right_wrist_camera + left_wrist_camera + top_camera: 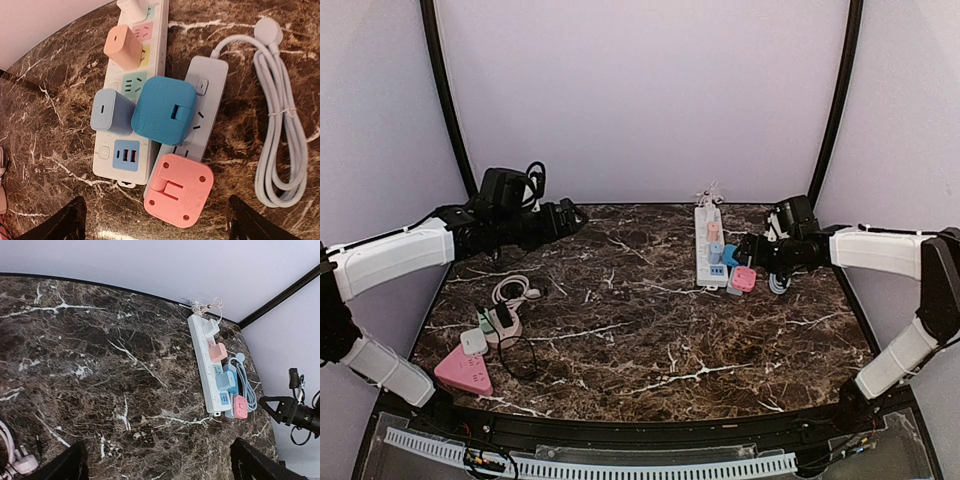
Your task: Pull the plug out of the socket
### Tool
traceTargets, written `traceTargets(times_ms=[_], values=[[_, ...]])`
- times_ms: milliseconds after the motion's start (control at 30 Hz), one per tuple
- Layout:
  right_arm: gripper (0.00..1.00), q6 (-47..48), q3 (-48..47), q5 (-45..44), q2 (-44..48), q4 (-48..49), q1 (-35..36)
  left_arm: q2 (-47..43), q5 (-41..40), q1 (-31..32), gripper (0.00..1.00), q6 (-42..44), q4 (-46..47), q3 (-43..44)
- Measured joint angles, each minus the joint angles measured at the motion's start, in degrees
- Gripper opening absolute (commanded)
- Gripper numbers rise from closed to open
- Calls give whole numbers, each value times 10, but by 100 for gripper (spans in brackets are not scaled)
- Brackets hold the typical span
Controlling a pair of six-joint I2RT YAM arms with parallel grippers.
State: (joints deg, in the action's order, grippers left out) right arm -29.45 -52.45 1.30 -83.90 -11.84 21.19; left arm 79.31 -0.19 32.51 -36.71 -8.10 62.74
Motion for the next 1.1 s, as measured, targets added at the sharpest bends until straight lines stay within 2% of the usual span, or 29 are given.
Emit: traceTargets(times_ms=[233, 533, 800, 967, 1100], values=[[87, -51, 12, 81, -58, 30, -32, 31, 78, 3, 98, -35, 30, -14], [77, -81, 32, 145, -102, 79, -73, 41, 112, 9, 98, -58, 50, -13], [64, -103, 33, 187, -155, 124, -73, 77, 123, 25, 98, -76, 56, 4], [47, -116, 46, 205, -155, 143, -73, 82, 131, 30, 98, -85, 60, 12], [43, -117, 53, 212, -143, 151, -75, 85, 133, 32, 98, -91, 63, 14]])
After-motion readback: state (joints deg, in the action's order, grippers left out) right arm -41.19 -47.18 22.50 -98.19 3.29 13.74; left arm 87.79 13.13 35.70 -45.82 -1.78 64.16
